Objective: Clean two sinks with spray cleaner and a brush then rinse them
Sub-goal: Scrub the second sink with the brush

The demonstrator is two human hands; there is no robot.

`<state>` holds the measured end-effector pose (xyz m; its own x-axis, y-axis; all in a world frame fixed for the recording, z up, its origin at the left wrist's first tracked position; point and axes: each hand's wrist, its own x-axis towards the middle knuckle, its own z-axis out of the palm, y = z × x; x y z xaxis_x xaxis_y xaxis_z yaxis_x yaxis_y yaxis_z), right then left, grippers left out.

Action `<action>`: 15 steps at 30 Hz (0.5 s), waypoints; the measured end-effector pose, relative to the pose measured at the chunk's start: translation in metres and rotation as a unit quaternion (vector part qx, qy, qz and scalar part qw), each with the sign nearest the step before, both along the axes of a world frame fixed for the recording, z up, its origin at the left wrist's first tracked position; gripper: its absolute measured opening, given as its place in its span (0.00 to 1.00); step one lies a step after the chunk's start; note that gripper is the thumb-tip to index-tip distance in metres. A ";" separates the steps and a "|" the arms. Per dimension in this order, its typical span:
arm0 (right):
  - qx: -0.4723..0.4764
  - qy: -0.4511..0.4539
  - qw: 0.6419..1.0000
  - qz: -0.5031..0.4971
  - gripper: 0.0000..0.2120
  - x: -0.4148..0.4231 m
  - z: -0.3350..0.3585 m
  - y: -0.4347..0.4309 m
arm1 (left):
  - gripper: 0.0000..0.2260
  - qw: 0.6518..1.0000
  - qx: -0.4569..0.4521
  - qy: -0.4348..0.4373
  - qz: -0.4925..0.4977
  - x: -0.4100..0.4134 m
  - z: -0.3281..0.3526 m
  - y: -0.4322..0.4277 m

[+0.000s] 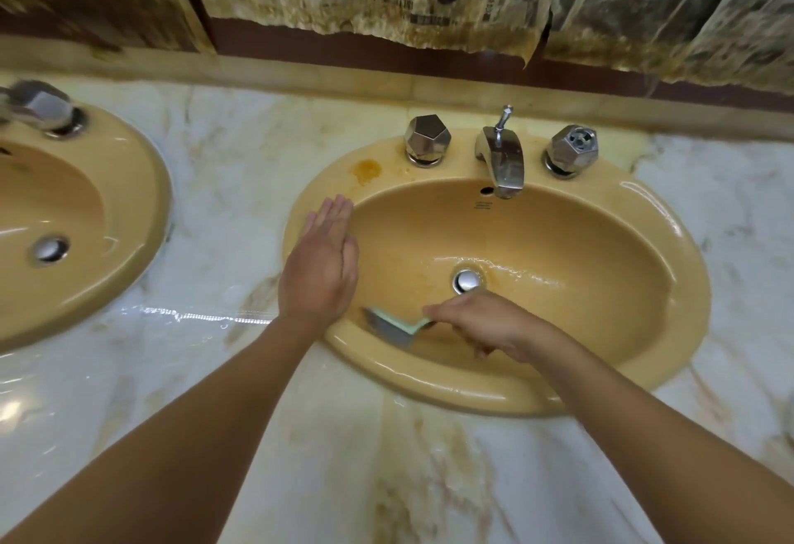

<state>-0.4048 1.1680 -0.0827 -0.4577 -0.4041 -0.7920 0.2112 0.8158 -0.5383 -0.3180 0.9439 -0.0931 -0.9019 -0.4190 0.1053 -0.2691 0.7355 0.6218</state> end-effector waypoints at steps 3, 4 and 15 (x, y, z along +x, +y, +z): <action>-0.016 0.012 1.000 -0.001 0.18 0.003 -0.002 -0.009 | 0.24 1.000 0.015 0.004 0.015 0.000 0.003 0.001; 0.002 0.058 0.998 0.001 0.18 0.003 -0.004 -0.011 | 0.24 1.000 0.018 0.006 0.018 0.001 0.003 0.001; -0.067 -0.066 0.995 -0.039 0.17 0.000 -0.015 -0.029 | 0.23 1.000 0.010 0.002 0.023 -0.001 0.000 -0.002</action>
<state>-0.4050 1.1387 -0.0972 -0.3869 -0.4768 -0.7893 0.3483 0.7170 -0.6038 -0.3189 0.9418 -0.0928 -0.8814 -0.4615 0.1004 -0.2991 0.7099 0.6376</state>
